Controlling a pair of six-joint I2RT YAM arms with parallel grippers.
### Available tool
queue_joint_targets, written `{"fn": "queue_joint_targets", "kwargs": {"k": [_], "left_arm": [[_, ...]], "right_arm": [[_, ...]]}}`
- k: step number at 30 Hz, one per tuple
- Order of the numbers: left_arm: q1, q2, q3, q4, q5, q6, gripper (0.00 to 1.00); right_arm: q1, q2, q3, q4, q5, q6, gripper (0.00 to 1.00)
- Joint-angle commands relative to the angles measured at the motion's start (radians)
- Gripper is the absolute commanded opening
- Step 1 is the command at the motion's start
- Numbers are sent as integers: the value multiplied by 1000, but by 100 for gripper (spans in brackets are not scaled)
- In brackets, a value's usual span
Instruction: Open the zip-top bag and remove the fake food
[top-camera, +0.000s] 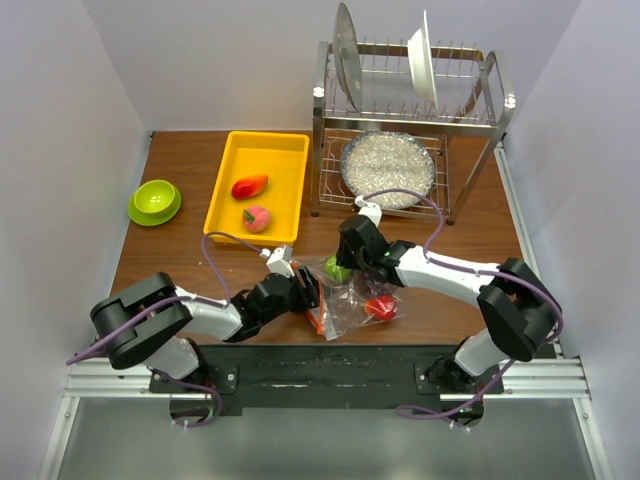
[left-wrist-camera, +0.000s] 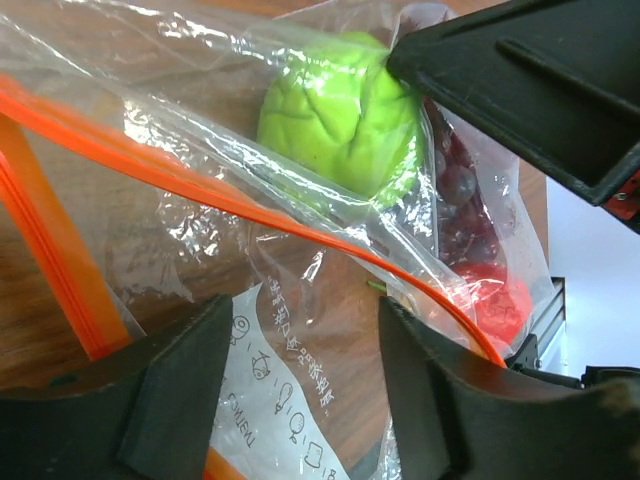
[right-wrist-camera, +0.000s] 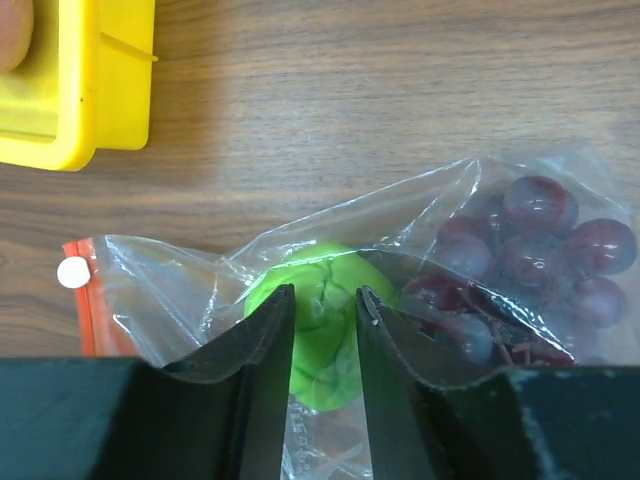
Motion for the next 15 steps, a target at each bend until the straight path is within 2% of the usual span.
{"fn": "queue_joint_targets", "kwargs": {"k": [1, 5, 7, 15], "left_arm": [[-9, -23, -7, 81, -62, 68, 68], [-8, -14, 13, 115, -43, 180, 75], [-12, -17, 38, 75, -56, 209, 79], [-54, -9, 107, -31, -38, 361, 81]], "right_arm": [[-2, 2, -48, -21, -29, 4, 32], [1, -31, -87, 30, -127, 7, 32], [7, -56, -113, 45, -178, 11, 37], [14, -120, -145, 39, -206, 30, 51]]}}
